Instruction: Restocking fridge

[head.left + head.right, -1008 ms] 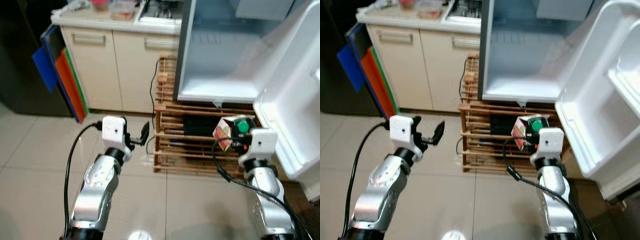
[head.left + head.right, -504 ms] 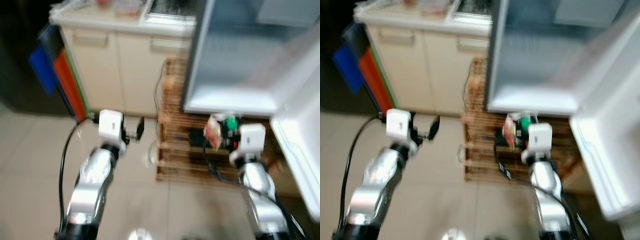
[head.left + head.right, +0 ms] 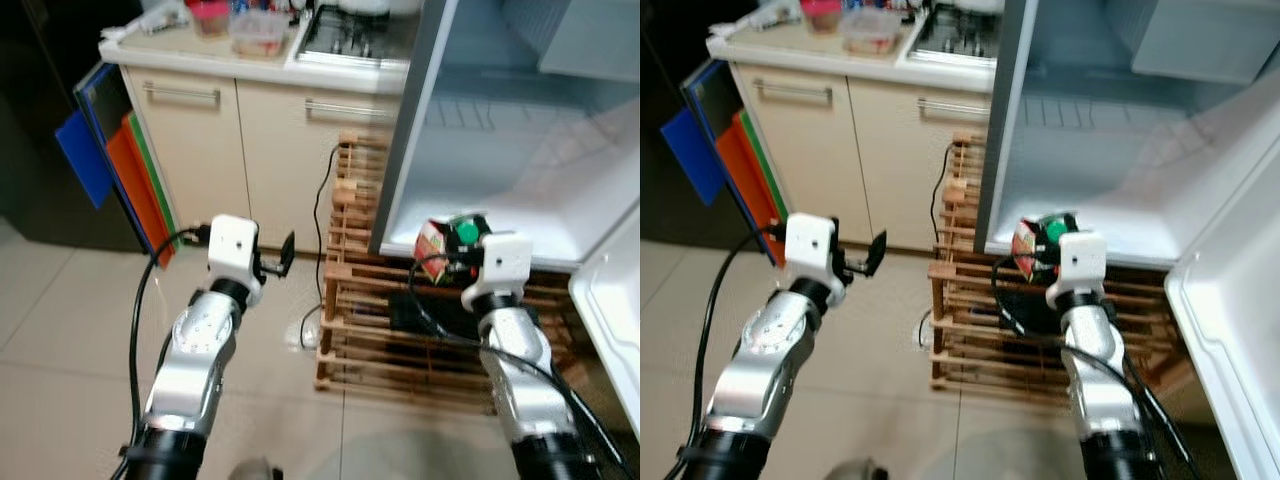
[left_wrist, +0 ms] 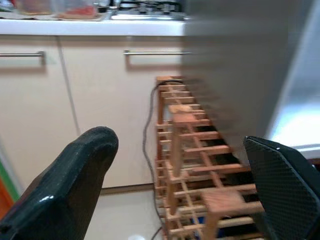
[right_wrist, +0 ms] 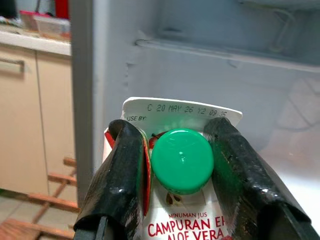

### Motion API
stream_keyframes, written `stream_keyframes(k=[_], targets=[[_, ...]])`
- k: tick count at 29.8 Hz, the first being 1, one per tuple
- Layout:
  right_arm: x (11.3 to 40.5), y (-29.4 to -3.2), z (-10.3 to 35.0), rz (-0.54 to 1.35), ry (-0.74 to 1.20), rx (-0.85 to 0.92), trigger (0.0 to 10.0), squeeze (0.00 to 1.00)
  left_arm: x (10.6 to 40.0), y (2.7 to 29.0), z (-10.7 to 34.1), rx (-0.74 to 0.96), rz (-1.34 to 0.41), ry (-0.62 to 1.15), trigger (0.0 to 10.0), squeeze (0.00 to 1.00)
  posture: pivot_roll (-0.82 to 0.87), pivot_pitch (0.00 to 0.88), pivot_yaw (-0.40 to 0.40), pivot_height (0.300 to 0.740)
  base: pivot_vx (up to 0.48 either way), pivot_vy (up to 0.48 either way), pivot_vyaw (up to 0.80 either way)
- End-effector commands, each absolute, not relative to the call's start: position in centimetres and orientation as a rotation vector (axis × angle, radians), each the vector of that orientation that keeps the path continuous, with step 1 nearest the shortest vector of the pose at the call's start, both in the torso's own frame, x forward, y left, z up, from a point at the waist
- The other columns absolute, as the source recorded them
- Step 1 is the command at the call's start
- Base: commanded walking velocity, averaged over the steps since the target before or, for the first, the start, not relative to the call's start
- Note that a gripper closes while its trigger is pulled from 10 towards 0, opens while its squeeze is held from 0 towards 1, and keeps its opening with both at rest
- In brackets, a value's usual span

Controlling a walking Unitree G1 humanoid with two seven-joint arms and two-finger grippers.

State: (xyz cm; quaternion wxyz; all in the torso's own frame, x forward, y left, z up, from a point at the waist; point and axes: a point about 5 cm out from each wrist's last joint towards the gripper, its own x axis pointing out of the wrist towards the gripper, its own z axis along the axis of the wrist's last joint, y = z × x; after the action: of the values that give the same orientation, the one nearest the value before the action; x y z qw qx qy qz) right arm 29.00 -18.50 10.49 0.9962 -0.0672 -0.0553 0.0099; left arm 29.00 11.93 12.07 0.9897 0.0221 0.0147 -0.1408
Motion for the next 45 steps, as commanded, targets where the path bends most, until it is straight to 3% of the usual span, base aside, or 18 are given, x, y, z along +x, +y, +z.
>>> stream_keyframes(k=[1,13,28,45], targets=[[28.9,-18.8,10.4,0.010,-0.116,-0.133,0.0,0.00,29.1,12.1,12.2,0.059,-0.269,0.020,10.0,0.00,0.03,0.019,-0.038,0.740,0.000,-0.259,0.00],[29.9,-17.9,11.4,0.051,-0.146,-0.123,0.0,0.00,29.2,12.2,12.1,0.049,-0.253,0.008,10.0,0.00,0.02,0.018,-0.034,0.740,0.246,-0.255,0.00],[34.7,-15.9,16.1,0.208,-0.209,-0.074,0.0,0.00,29.8,11.9,12.1,0.043,-0.252,0.017,10.0,0.00,0.03,0.000,-0.032,0.740,0.000,0.000,0.00],[39.1,-16.1,19.9,0.031,-0.262,-0.028,0.0,0.00,29.8,11.7,12.4,0.074,-0.277,0.005,10.0,0.00,0.05,0.009,-0.030,0.740,0.000,0.000,0.00]])
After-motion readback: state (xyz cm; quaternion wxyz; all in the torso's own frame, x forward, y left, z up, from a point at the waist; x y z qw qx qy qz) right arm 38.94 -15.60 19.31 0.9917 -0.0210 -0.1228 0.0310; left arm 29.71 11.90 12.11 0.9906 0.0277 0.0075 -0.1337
